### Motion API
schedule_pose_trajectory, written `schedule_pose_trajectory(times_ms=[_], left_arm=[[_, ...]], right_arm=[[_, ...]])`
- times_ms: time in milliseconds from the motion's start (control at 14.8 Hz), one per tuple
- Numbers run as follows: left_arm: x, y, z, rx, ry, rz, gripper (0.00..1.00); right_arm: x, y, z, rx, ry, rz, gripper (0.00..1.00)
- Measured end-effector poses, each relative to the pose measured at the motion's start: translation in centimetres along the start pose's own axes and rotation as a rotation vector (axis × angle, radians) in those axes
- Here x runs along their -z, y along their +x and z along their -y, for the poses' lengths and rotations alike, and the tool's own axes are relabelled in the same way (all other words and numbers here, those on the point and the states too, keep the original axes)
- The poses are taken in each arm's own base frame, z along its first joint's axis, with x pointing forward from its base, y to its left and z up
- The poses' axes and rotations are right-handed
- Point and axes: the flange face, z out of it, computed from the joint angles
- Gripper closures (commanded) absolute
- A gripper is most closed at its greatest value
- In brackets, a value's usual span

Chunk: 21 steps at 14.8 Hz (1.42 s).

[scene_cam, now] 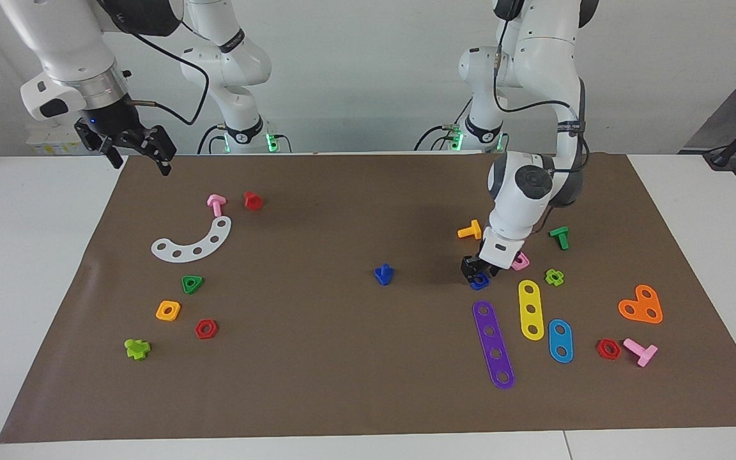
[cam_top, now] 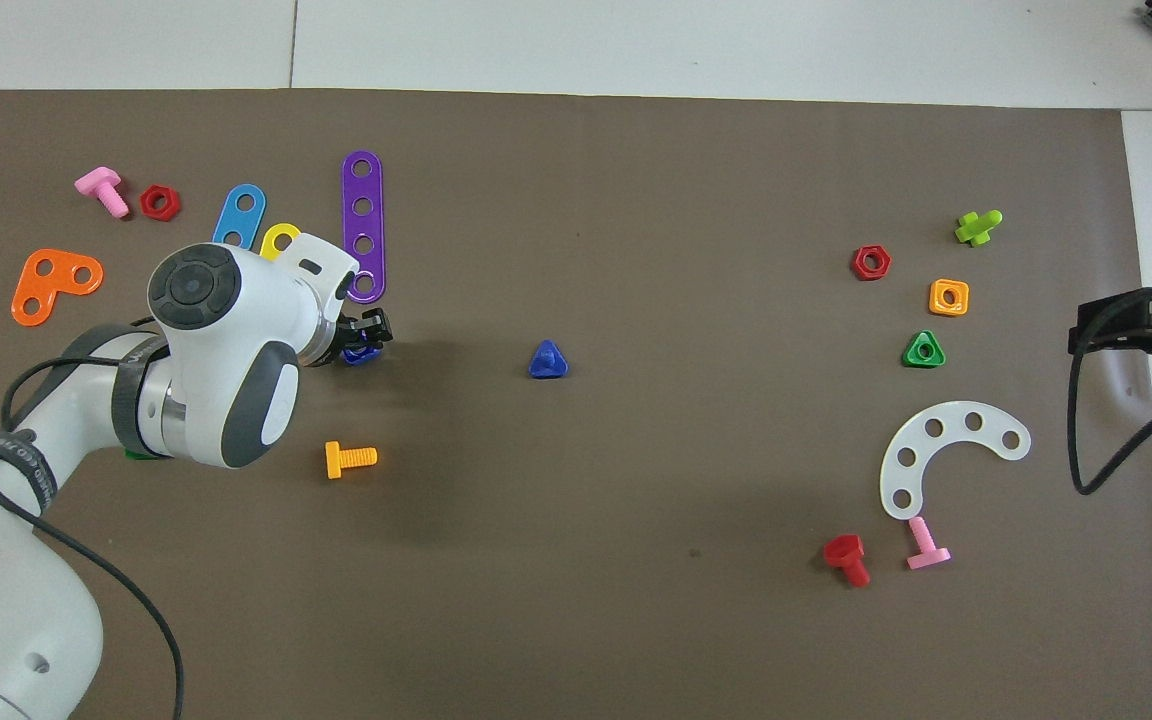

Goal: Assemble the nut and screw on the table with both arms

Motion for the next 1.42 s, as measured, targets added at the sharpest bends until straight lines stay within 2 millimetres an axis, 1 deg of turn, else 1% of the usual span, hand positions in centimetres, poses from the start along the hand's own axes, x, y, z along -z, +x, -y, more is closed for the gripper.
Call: schedule_pose_trajectory(times_ms=[203, 339, 474, 610, 745, 1219, 1422], left_arm=[[-0.1, -0.3, -0.4, 0.005, 0.000, 0.003, 0.35], [-0.7, -0.6, -0.8, -0.005, 0.005, 0.012, 0.37], [-1.2, -0.8, -1.1, -0.028, 0.023, 0.010, 0.39], [-1.2, -0.8, -1.1, -0.036, 0.029, 0.008, 0.43], [-1.2, -0.8, -1.0, -0.038, 0.033, 0.008, 0.47], [-1.0, -0.6, -0.9, -0.059, 0.053, -0.004, 0.76], [-0.5, -0.2, -1.1, -0.079, 0.064, -0.025, 0.81]], right_arm=[[0.0, 0.0, 0.0, 0.000, 0.000, 0.000, 0.00], [0.0, 0.0, 0.0, 0.000, 0.000, 0.000, 0.00], [0.0, 0.0, 0.0, 0.000, 0.000, 0.000, 0.00], [0.0, 0.0, 0.0, 0.000, 0.000, 0.000, 0.00], [0.0, 0.0, 0.0, 0.000, 0.000, 0.000, 0.00], [0.0, 0.0, 0.0, 0.000, 0.000, 0.000, 0.00], [0.0, 0.0, 0.0, 0.000, 0.000, 0.000, 0.00]])
